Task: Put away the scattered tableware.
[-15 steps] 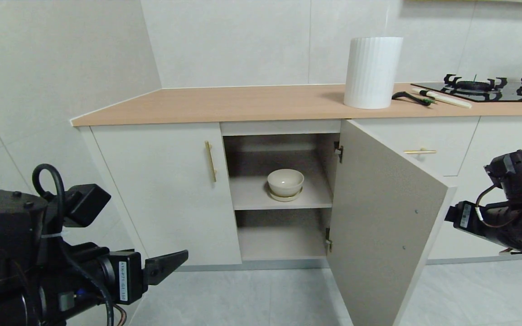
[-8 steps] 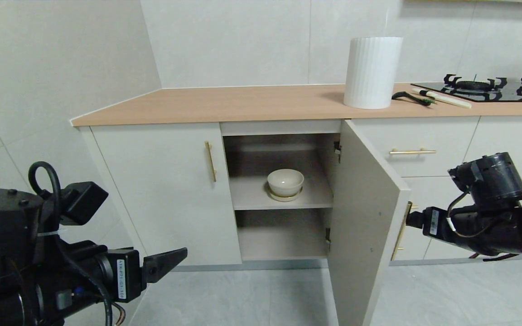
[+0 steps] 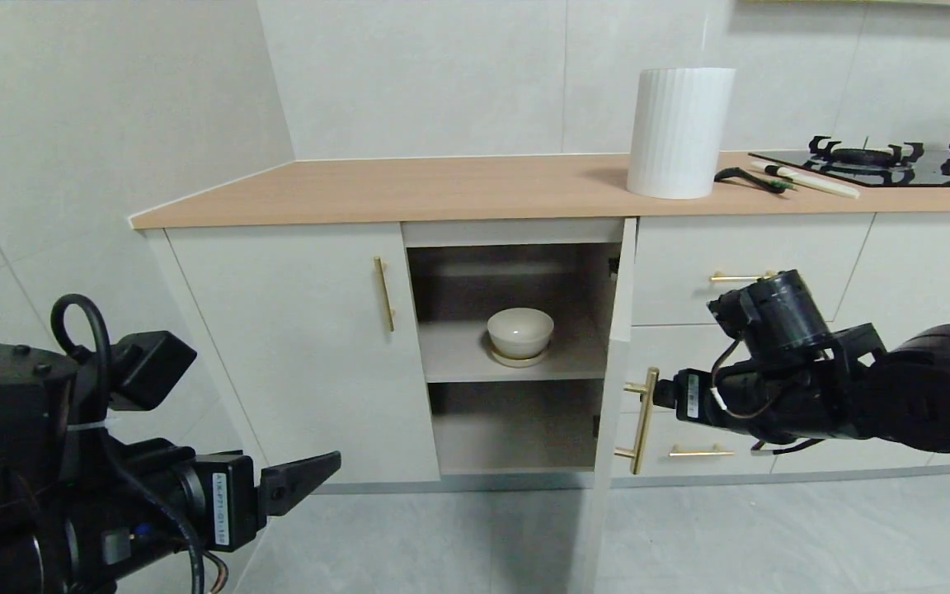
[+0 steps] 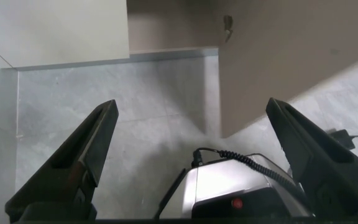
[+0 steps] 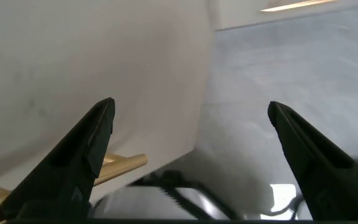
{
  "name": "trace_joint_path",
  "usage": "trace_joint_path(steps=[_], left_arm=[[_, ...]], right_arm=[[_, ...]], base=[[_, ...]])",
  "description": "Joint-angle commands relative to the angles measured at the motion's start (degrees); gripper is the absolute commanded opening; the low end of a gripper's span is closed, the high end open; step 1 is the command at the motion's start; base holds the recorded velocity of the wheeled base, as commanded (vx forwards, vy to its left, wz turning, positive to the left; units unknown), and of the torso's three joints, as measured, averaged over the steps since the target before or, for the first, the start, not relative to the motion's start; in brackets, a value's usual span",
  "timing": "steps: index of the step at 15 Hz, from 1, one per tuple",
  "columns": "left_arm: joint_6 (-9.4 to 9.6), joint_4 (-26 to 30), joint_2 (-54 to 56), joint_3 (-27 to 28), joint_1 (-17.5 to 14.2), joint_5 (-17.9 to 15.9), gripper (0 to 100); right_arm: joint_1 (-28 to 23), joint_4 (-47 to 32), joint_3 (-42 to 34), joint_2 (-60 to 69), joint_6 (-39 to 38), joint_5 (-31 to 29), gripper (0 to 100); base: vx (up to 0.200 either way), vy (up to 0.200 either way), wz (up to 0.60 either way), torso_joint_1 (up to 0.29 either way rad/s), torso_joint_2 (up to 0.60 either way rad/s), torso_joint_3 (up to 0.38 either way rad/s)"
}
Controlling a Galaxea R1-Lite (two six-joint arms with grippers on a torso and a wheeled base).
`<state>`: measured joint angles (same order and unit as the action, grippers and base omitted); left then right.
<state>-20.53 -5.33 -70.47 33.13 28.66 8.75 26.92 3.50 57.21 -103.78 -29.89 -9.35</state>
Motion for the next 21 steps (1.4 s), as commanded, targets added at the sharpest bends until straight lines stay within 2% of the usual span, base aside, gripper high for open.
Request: trace_joint_path(steps=[1,11,14,17,21], left_arm=[[-0.04,-0.03,0.07,0.00,-0.01,0.04,100],[-0.04,-0.03,-0.01,0.00,-0.01,0.12,100],[0.05,-0.03,-0.19,0.00,-0.01,0.12,100],[0.14,0.05,0.60,-0.09,-0.01,0.12,100],[0.05,0.05,0.60,-0.09,-0.01,0.04,100]], right_arm=[[1.12,-0.07,3.26,-4.33,0.01,1.62,100],[2.09,0.37,23.47,-20.94,2.38,3.64,100],[2.09,1.77,24.88,-23.84,1.94,3.81,100],[2.09,8.63,24.70,-26.39,1.85,3.55,100],[2.09,10.04,25.41,-26.65,-1.49,3.64,100]], base=[[0.000,0.000,0.00,0.000,0.00,0.000],[0.000,0.000,0.00,0.000,0.00,0.000],[0.000,0.000,0.00,0.000,0.00,0.000],[0.000,0.000,0.00,0.000,0.00,0.000],[0.200,0.000,0.00,-0.002,0.00,0.002]])
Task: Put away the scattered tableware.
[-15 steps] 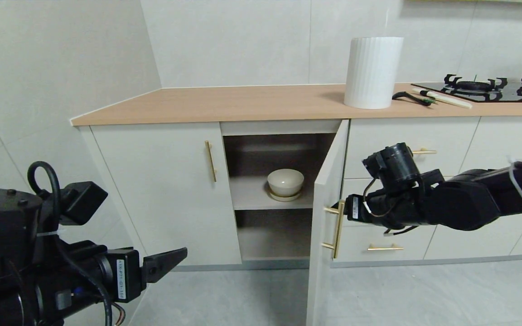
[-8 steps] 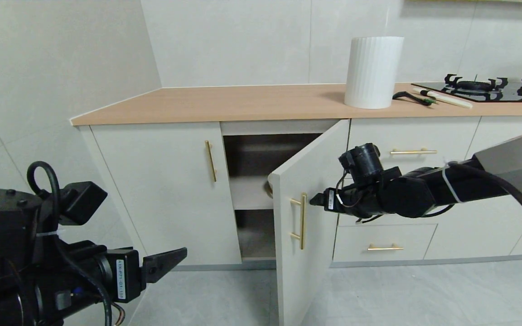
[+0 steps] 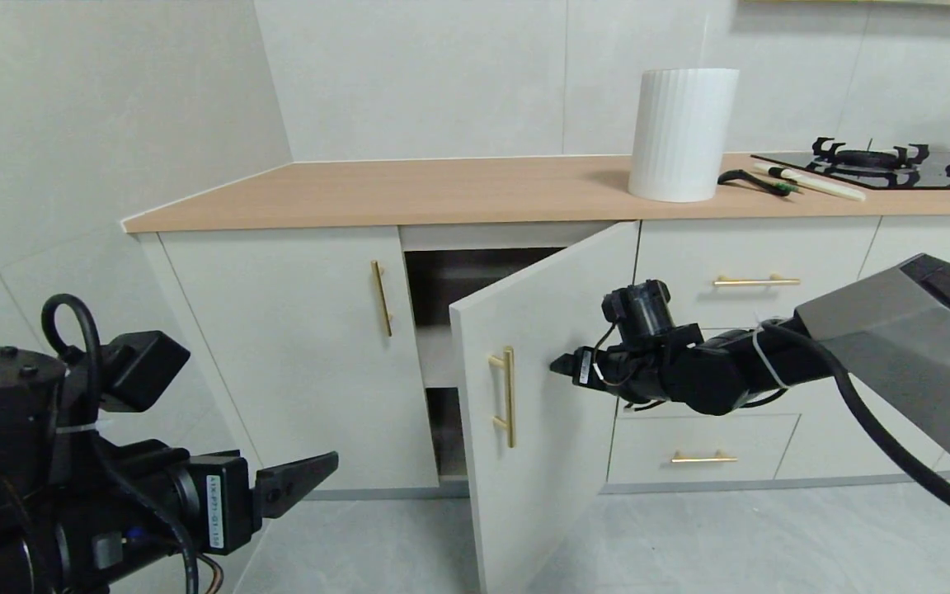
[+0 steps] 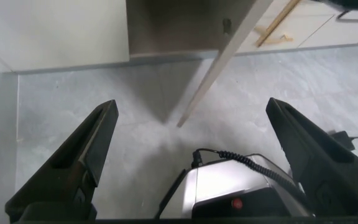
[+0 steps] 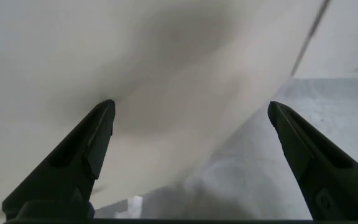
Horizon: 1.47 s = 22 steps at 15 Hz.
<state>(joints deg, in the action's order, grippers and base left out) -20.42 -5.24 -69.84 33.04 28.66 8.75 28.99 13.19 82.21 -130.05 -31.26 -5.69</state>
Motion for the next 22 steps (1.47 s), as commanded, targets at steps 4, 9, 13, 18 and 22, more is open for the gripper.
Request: trace_joint_path(steps=[4,9,13,18,22], left_arm=[[-0.06,-0.03,-0.21,0.10,-0.01,0.12,100],[-0.15,-0.12,-0.30,0.10,-0.01,0.12,100],[-0.15,-0.12,-0.38,0.10,-0.01,0.12,100],[-0.24,-0.12,-0.47,0.27,-0.10,0.12,100],[-0.24,-0.12,-0.47,0.19,-0.10,0.04,100]], right_arm=[[2.04,1.22,3.57,-0.82,-7.50,0.07,100],[2.30,1.14,10.95,-3.54,-18.75,-0.20,100],[1.60,0.87,15.87,-6.88,-21.92,-1.51,100],[-0.95,-1.15,23.43,-12.51,-21.83,-6.26,100],[-2.18,-5.54,31.25,-17.43,-21.83,-10.92,100]], base=[[0.050,0.000,0.00,0.001,0.00,0.002],[0.000,0.000,0.00,0.000,0.00,0.000],[0.000,0.000,0.00,0.000,0.00,0.000],[0.000,0.000,0.00,0.000,0.00,0.000],[0.000,0.000,0.00,0.000,0.00,0.000]])
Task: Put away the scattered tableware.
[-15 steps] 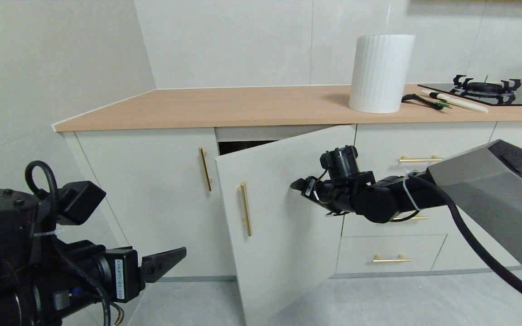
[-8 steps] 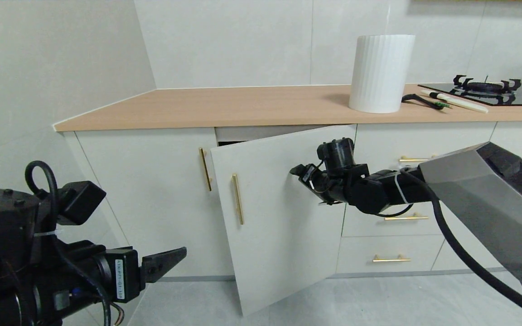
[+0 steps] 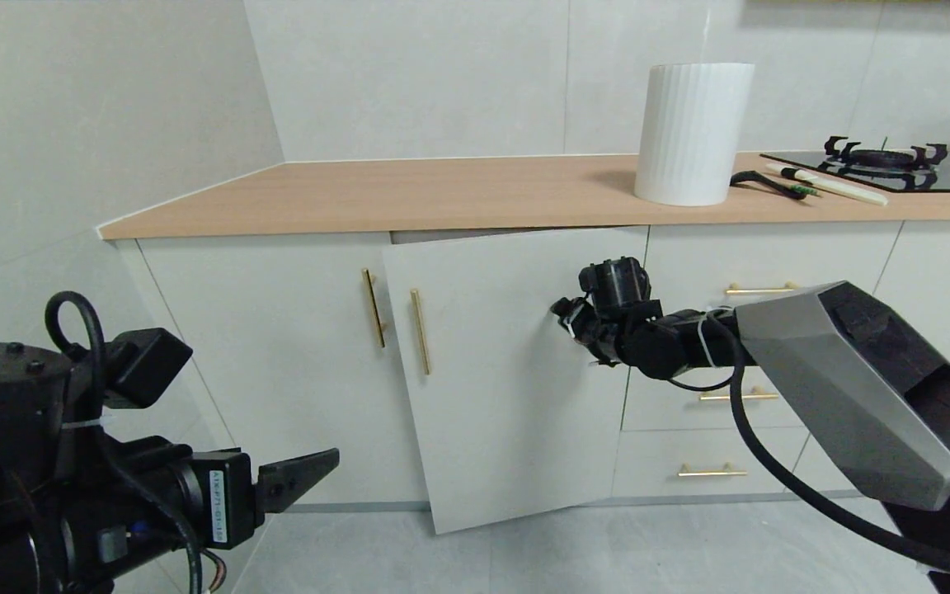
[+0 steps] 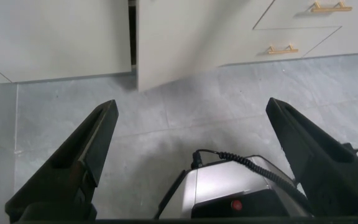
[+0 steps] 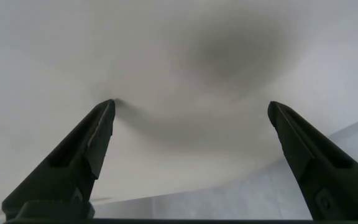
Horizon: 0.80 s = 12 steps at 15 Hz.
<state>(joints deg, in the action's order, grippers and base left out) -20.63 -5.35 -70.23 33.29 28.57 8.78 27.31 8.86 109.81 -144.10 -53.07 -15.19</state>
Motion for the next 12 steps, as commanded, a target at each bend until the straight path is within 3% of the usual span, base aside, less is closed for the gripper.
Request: trace_joint_path(steps=[1,12], left_arm=[[-0.03,-0.01,-0.08,0.02,-0.01,0.01,100],[-0.03,-0.01,-0.35,-0.16,-0.01,0.01,100]], right_arm=[[-0.59,-2.45,4.78,-4.61,-0.02,-2.56,100],[-2.08,-2.45,4.78,-6.54,0.24,-3.44,100]], base=[[0.000,0.000,0.00,0.000,0.00,0.000],[0.000,0.000,0.00,0.000,0.00,0.000]])
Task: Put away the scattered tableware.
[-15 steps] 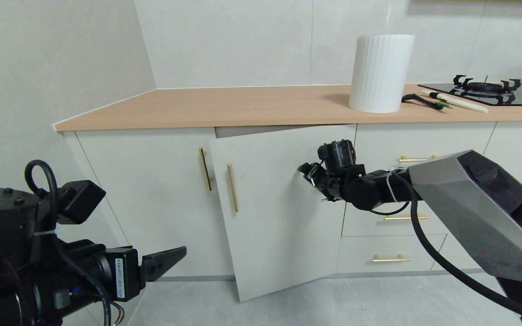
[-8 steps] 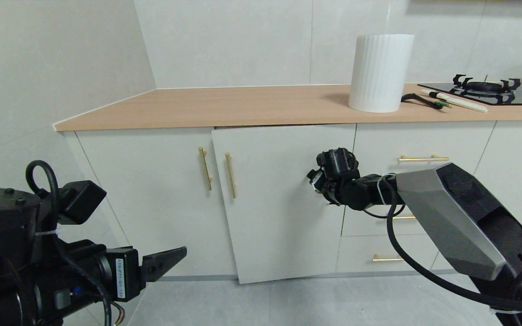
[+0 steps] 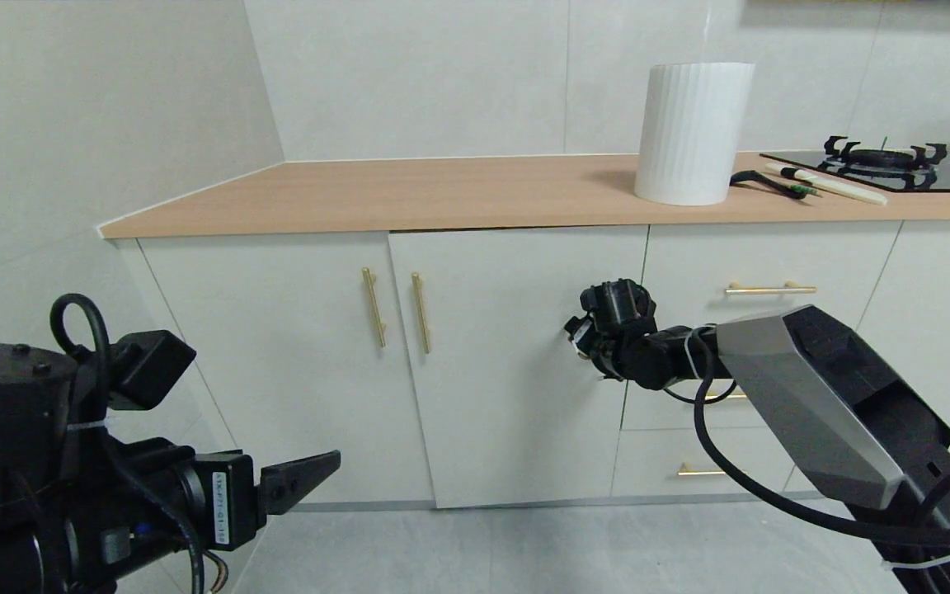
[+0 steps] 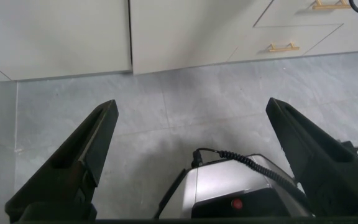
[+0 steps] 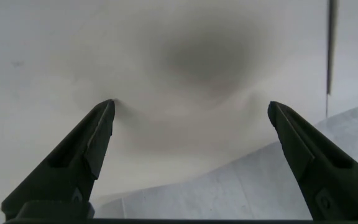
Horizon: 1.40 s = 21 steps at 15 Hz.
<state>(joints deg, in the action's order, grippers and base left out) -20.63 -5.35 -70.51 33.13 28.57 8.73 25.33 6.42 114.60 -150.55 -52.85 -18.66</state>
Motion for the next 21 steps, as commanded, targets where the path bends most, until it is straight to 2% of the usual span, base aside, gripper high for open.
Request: trace_joint_path(steps=[1,12,14,15,16,18,19,20,21], left_arm=[[-0.03,-0.01,-0.15,0.00,-0.01,-0.03,100],[0.06,-0.01,-0.15,-0.09,-0.01,-0.03,100],[0.06,-0.01,-0.15,-0.09,-0.01,-0.03,100],[0.06,-0.01,-0.15,-0.09,-0.01,-0.03,100],[0.06,-0.01,-0.15,0.00,-0.01,-0.03,100],[0.06,-0.01,0.02,0.09,-0.01,-0.03,100],[0.06,-0.01,0.20,0.09,-0.01,-0.03,100],[0.06,-0.01,0.64,0.18,-0.01,0.06,100],[0.06,-0.01,1.25,0.18,-0.01,0.06,100]], right_arm=[[-0.20,-0.01,-0.01,-0.35,0.11,0.03,100],[-1.69,1.75,-0.01,-1.32,0.99,0.03,100],[-1.25,1.22,-0.01,1.67,0.73,0.38,100],[-0.28,1.22,-2.81,4.74,0.64,0.73,100],[1.12,1.57,-8.70,9.49,0.81,2.84,100],[3.23,1.75,-21.26,20.30,1.08,11.54,100],[3.58,1.75,-26.54,25.40,2.84,15.41,100],[3.67,2.45,-34.97,32.96,8.20,20.25,100],[3.67,4.21,-41.22,38.67,12.42,22.62,100]], base=[[0.000,0.000,0.00,0.000,0.00,0.000],[0.000,0.000,0.00,0.000,0.00,0.000],[0.000,0.000,0.00,0.000,0.00,0.000],[0.000,0.000,0.00,0.000,0.00,0.000],[0.000,0.000,0.00,0.000,0.00,0.000],[0.000,0.000,0.00,0.000,0.00,0.000],[0.000,0.000,0.00,0.000,0.00,0.000],[0.000,0.000,0.00,0.000,0.00,0.000],[0.000,0.000,0.00,0.000,0.00,0.000]])
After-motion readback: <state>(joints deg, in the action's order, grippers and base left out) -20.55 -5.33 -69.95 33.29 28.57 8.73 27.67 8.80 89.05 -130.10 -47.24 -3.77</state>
